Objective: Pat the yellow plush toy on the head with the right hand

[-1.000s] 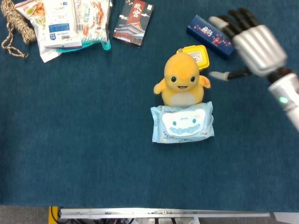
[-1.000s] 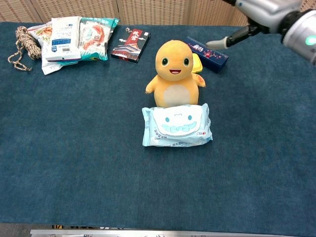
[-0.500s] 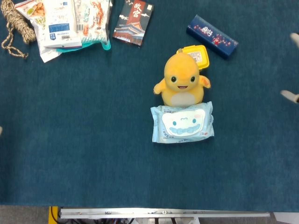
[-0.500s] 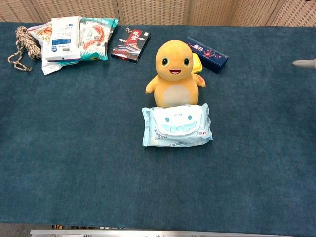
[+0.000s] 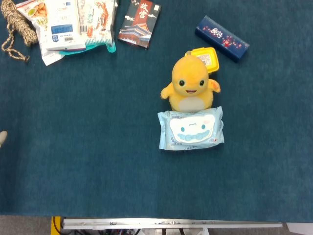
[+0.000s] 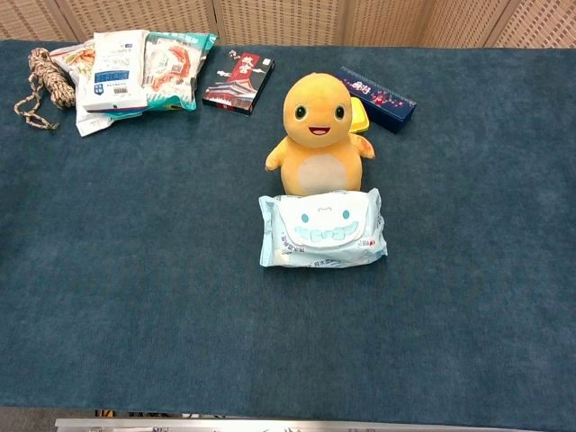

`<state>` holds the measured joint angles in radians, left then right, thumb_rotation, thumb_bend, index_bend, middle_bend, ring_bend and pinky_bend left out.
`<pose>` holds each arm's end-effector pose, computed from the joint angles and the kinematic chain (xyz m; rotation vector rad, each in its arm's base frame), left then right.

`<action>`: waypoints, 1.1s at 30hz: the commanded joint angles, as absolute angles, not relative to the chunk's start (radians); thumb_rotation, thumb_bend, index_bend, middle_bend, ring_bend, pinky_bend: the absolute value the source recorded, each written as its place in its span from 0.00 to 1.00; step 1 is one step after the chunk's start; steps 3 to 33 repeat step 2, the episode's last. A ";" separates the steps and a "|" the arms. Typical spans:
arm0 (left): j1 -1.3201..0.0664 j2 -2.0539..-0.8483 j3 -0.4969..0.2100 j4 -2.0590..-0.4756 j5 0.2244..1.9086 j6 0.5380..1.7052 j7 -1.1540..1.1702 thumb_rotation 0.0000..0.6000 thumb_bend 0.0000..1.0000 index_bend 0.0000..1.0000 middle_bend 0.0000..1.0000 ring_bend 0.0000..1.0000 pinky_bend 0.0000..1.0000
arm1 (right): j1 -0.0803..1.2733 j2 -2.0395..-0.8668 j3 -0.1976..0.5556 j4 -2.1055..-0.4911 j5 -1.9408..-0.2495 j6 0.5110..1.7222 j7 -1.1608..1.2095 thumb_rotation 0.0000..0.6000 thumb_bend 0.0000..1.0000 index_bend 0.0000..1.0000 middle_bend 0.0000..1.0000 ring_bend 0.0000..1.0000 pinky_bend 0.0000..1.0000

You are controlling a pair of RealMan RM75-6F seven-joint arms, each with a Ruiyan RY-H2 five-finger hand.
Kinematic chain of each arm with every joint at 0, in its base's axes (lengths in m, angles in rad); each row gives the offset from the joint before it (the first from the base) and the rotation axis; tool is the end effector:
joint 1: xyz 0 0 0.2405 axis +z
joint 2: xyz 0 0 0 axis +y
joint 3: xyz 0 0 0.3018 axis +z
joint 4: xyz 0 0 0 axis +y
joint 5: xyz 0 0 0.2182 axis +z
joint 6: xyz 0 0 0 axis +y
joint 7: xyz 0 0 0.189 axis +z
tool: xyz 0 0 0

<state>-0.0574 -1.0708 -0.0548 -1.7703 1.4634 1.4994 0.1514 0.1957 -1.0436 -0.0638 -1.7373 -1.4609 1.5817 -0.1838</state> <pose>-0.3356 0.2194 0.1792 -1.3559 -0.8939 -0.8486 -0.3216 -0.2408 0.1875 1.4572 -0.7560 0.8436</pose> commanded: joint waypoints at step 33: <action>-0.059 -1.072 -0.053 -1.773 1.462 1.497 0.157 1.00 0.16 0.00 0.00 0.00 0.00 | 0.194 -1.041 -0.052 -1.741 -1.469 1.561 -0.188 0.66 0.00 0.10 0.13 0.00 0.00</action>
